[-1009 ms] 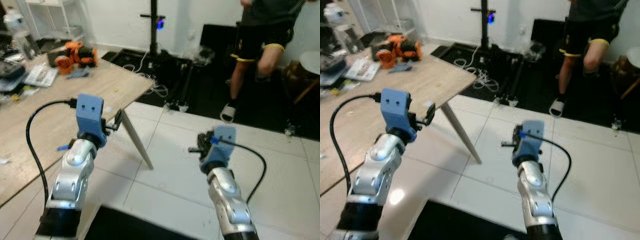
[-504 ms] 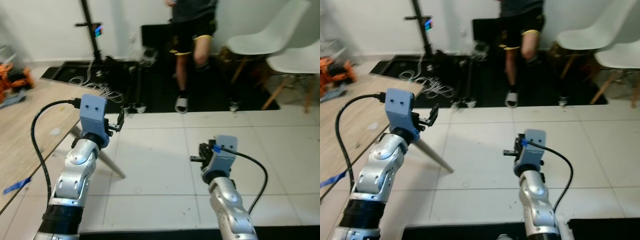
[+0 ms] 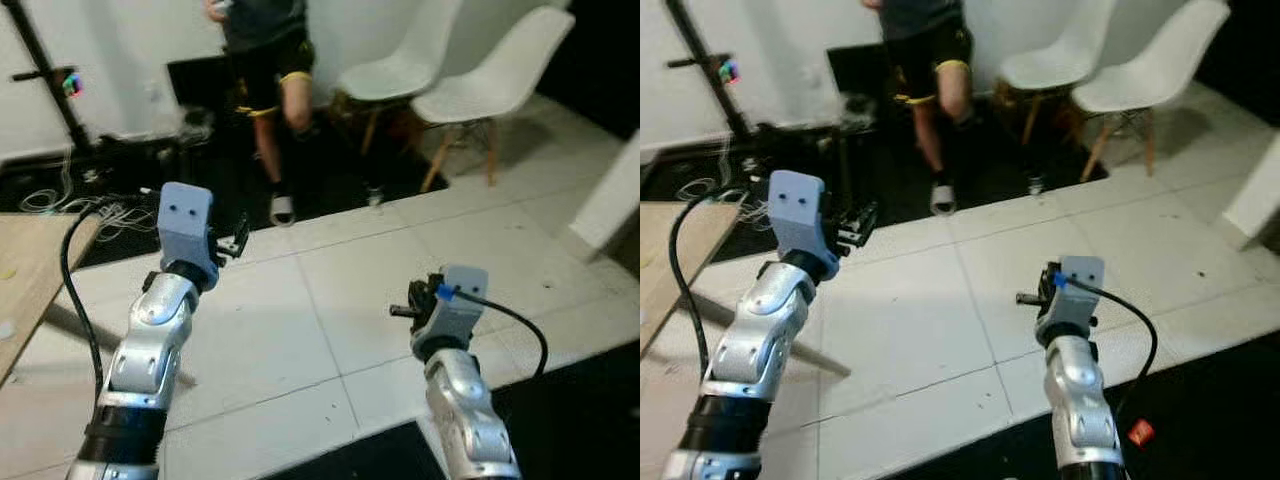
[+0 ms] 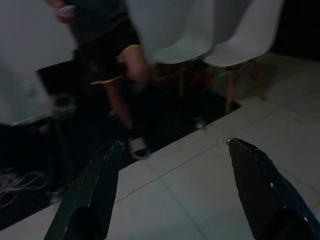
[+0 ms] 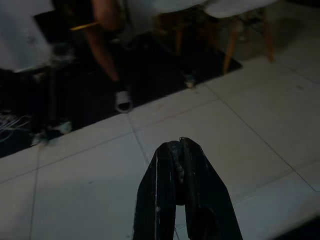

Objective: Picking trash to rubbish bin

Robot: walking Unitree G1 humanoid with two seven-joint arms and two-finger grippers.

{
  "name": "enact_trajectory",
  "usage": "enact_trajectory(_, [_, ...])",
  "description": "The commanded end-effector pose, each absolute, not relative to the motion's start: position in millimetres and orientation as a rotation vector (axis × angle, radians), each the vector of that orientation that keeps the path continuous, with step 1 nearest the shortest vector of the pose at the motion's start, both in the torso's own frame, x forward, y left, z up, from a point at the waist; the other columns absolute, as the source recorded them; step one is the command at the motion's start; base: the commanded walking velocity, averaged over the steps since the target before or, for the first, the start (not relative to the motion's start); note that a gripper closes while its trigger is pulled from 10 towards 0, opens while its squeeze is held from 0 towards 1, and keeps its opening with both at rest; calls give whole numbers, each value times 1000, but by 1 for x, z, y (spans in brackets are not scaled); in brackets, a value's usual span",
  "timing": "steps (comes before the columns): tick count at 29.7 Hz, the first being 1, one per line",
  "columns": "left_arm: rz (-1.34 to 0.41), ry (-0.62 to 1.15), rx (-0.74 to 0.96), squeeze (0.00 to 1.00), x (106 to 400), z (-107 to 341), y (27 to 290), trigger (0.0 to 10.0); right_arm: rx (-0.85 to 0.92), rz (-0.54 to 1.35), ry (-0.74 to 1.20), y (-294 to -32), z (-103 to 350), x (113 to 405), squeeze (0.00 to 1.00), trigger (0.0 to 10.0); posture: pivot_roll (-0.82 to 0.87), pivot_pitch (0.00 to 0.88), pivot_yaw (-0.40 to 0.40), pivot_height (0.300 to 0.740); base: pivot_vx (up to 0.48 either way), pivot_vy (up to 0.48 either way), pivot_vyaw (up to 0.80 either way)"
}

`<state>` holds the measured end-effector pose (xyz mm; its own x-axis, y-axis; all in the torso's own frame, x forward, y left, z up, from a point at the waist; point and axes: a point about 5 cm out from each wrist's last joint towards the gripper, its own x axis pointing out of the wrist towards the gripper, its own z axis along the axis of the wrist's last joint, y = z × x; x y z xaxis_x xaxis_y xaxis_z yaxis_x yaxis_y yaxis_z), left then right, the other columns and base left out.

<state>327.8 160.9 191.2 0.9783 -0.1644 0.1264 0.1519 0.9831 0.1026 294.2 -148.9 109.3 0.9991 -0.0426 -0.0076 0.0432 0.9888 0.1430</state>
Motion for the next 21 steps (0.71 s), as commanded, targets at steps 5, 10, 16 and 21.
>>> enact_trajectory(5, [-165,-121,104,0,327,188,163,10000,150,-41,34,-146,102,292,0,10000,3,117,90,740,0,0,-800])
enact_trajectory(10, [-168,-123,109,0,329,190,164,10000,153,-45,35,-145,101,292,0,10000,4,112,103,740,0,0,-800])
enact_trajectory(16, [-137,-126,84,0,328,187,166,10000,154,-34,28,-143,105,294,0,10000,-24,98,41,740,0,0,-800])
enact_trajectory(21, [-66,-145,60,0,320,184,170,10000,110,65,26,-139,115,308,0,10000,-17,97,-55,740,0,0,-800])
